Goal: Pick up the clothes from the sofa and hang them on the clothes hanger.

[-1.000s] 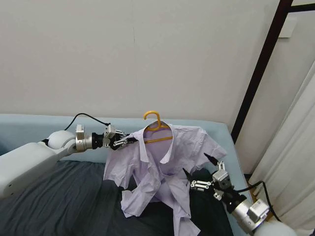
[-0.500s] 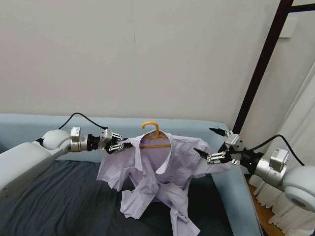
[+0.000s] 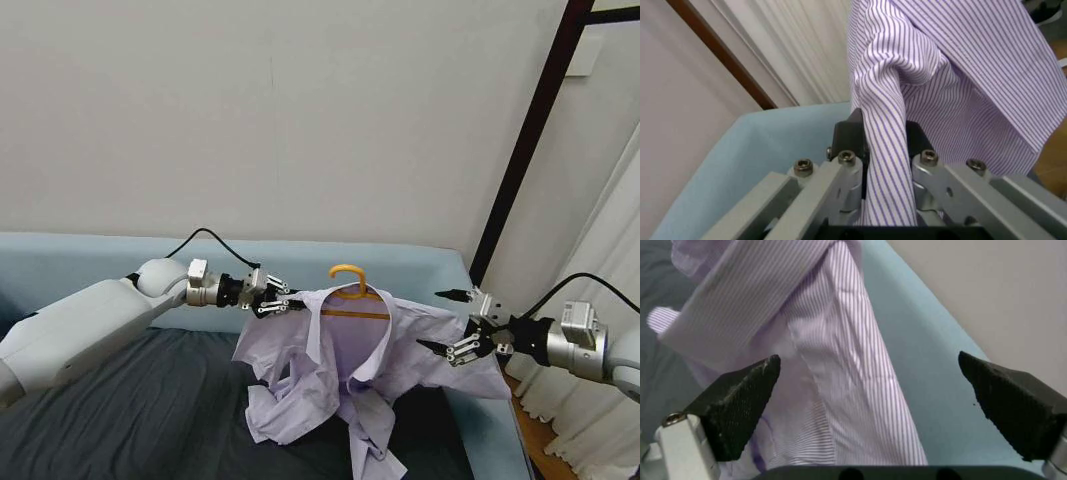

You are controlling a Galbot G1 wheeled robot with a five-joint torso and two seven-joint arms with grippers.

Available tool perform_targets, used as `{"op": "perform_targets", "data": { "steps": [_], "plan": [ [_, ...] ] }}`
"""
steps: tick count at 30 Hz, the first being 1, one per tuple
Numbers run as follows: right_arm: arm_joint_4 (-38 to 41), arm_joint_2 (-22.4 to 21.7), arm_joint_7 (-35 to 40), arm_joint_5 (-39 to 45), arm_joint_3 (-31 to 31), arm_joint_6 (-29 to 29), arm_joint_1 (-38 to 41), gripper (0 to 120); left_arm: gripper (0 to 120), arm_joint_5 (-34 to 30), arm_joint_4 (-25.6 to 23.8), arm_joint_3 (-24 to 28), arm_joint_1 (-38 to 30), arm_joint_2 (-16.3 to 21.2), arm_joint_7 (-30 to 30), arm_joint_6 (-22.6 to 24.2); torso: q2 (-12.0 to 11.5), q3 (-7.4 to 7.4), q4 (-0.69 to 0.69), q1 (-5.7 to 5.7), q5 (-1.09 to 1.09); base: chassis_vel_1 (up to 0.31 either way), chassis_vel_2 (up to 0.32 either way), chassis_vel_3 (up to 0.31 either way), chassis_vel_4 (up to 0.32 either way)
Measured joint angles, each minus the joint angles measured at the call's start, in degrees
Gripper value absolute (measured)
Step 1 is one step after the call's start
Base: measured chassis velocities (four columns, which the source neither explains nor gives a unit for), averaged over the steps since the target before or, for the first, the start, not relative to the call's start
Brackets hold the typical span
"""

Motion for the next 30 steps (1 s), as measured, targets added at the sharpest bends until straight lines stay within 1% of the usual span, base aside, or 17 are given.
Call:
{"op": "perform_targets", "data": {
  "steps": [1,5,6,8,9,10,11,12,14,15,18,19,20,24,25,26,30],
  "plan": [
    [0.0,0.0,0.0,0.0,0.0,0.0,0.0,99,7,0.0,0.0,0.0,0.0,0.0,0.0,0.0,0.0,0.0,0.0,0.0,0.0,0.0,0.0,0.0,0.0],
    [-0.07,-0.16,-1.16,-0.33,-0.3,-0.01,-0.19,82,7,-0.01,-0.5,0.43,-0.49,-0.12,-0.01,0.0,0.0,0.0,0.02,0.0,-0.01,0.0,0.0,0.0,0.0],
    [-0.07,-0.16,-1.16,-0.33,-0.3,-0.01,-0.19,82,7,-0.01,-0.5,0.43,-0.49,-0.12,-0.01,0.0,0.0,0.0,0.02,0.0,-0.01,0.0,0.0,0.0,0.0],
    [0.05,-0.23,-1.53,-0.46,-0.51,0.03,-0.25,74,7,-0.05,-0.8,0.6,-0.64,-0.18,-0.08,0.04,0.0,0.0,0.01,0.0,-0.01,0.0,0.0,0.0,0.0],
    [0.17,-0.23,-1.76,-0.69,-0.66,0.07,-0.26,67,7,-0.07,-1.21,0.72,-0.66,-0.18,-0.12,0.1,0.0,0.0,0.0,0.0,-0.01,0.0,0.0,0.0,0.0],
    [0.17,-0.23,-1.76,-0.69,-0.66,0.07,-0.26,67,7,-0.07,-1.21,0.72,-0.66,-0.18,-0.12,0.1,0.0,0.0,0.0,0.0,-0.01,0.0,0.0,0.0,0.0],
    [0.2,-0.21,-1.86,-0.85,-0.75,0.09,-0.27,65,7,-0.07,-1.41,0.76,-0.66,-0.15,-0.14,0.12,0.0,0.0,0.0,0.0,-0.01,0.0,0.0,0.0,0.0],
    [0.26,-0.17,-2.06,-1.11,-0.94,0.14,-0.27,57,7,-0.07,-1.96,0.85,-0.66,0.12,-0.17,0.14,0.0,0.0,-0.01,0.0,-0.02,0.0,0.0,0.0,0.0],
    [0.3,-0.17,-2.41,-1.75,-1.23,0.28,-0.29,49,7,-0.07,-2.45,0.93,-0.56,0.6,-0.18,0.14,0.0,-0.01,0.0,0.0,-0.01,0.0,0.0,0.0,0.0],
    [0.3,-0.17,-2.41,-1.75,-1.23,0.28,-0.29,49,7,-0.07,-2.45,0.93,-0.56,0.6,-0.18,0.14,0.0,-0.01,0.0,0.0,-0.01,0.0,0.0,0.0,0.0],
    [0.32,-0.15,-2.92,-2.7,-1.92,1.08,-0.31,34,7,0.05,-2.71,0.94,0.0,1.34,-0.09,-0.05,0.0,0.0,0.01,0.0,-0.02,0.0,0.0,0.0,0.0],
    [0.32,-0.08,-3.01,-2.75,-2.03,1.18,-0.31,31,7,0.08,-2.79,0.92,0.11,1.51,-0.07,-0.11,0.0,-0.01,0.01,0.0,-0.02,0.0,0.0,0.0,0.0],
    [0.32,-0.08,-3.01,-2.75,-2.03,1.18,-0.31,31,7,0.08,-2.79,0.92,0.11,1.51,-0.07,-0.11,0.0,-0.01,0.01,0.0,-0.02,0.0,0.0,0.0,0.0],
    [0.29,0.52,-3.28,-3.08,-2.33,1.51,-0.3,15,7,0.09,-3.67,0.68,0.63,1.71,0.06,-0.34,0.0,0.0,0.0,0.0,-0.02,0.0,0.0,0.0,0.0],
    [0.29,0.52,-3.28,-3.08,-2.33,1.51,-0.3,15,7,0.09,-3.67,0.68,0.63,1.71,0.06,-0.34,0.0,0.0,0.0,0.0,-0.02,0.0,0.0,0.0,0.0],
    [0.28,0.72,-3.56,-3.64,-2.36,1.52,-0.29,8,7,0.09,-3.99,0.64,0.76,1.8,-0.01,-0.35,0.0,-0.01,0.0,0.0,-0.02,0.0,0.0,0.0,0.0],
    [0.37,0.98,-3.57,-4.0,-2.39,1.75,-0.3,8,7,0.58,-4.05,0.55,0.89,1.79,0.01,-0.49,0.0,-0.01,0.0,0.0,-0.02,0.0,0.0,0.0,0.0]
  ]
}}
